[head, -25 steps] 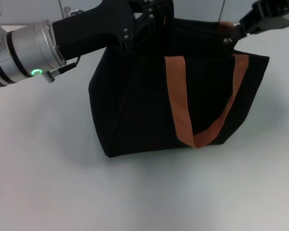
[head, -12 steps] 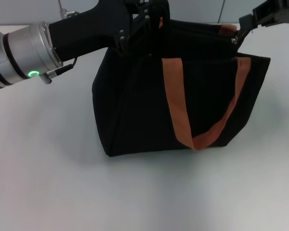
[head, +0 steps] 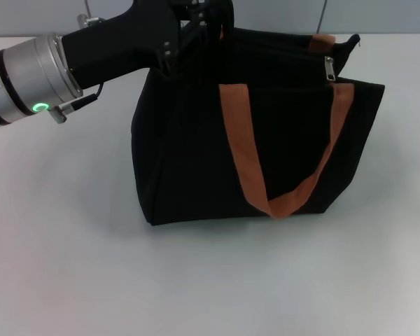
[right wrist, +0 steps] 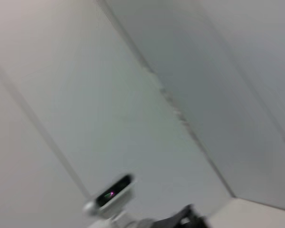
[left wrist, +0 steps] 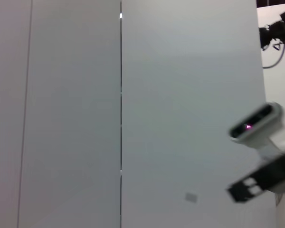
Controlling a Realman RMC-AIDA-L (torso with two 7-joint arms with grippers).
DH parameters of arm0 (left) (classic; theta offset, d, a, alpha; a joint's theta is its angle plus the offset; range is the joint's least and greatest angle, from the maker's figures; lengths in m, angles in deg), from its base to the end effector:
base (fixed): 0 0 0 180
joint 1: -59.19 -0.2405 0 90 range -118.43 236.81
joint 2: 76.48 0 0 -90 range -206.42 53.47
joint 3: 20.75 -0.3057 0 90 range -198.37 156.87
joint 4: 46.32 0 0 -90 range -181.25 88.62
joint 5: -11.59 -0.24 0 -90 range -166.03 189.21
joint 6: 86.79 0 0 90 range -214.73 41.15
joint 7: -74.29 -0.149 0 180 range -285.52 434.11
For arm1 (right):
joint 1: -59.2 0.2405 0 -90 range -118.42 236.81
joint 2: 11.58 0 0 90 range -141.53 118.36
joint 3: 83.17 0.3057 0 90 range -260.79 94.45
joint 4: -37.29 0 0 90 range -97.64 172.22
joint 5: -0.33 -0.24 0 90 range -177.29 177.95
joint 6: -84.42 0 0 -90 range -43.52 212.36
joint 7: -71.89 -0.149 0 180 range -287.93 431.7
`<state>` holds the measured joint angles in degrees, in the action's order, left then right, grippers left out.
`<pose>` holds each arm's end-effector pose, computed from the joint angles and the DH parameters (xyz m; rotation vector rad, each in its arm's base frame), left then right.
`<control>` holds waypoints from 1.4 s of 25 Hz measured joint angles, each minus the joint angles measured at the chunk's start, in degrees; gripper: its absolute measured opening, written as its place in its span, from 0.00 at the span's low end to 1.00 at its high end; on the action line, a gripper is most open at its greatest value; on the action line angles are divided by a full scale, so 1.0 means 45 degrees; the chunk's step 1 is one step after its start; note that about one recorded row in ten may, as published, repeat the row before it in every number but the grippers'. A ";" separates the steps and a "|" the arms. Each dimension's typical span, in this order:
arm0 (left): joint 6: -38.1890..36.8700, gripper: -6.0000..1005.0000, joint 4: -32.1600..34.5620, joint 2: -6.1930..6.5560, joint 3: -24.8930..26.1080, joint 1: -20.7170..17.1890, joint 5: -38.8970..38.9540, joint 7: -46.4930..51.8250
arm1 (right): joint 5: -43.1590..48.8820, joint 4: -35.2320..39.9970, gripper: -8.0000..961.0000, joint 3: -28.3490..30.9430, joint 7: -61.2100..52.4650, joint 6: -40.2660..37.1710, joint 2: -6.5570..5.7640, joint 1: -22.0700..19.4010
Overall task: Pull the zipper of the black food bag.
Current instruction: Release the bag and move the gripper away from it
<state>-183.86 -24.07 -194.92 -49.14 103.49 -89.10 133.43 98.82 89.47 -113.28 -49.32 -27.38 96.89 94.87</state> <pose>-0.2133 0.4257 -0.0232 -2.5336 -0.1127 -1.2895 0.2392 0.3998 0.1470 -2.6965 0.9200 1.1725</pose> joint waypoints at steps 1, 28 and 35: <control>0.0062 0.07 0.0016 0.0008 0.0002 -0.0016 0.0000 0.0066 | -0.0140 -0.0461 0.38 0.0017 0.0716 -0.0271 -0.0043 -0.0139; 0.1639 0.10 0.1061 0.0048 -0.0092 -0.1750 0.0060 0.2012 | 0.2065 -0.4331 0.79 -0.0932 1.4139 0.0298 0.2029 -0.3498; 0.1246 0.24 0.2413 0.0892 -0.0440 -0.2713 -0.0033 0.3518 | 0.2090 -0.4364 0.79 -0.1430 1.4259 0.1507 0.2266 -0.3388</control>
<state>-178.25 -13.21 -190.90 -51.12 91.28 -89.24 149.27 108.23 69.83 -119.72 14.85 -20.60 107.09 79.62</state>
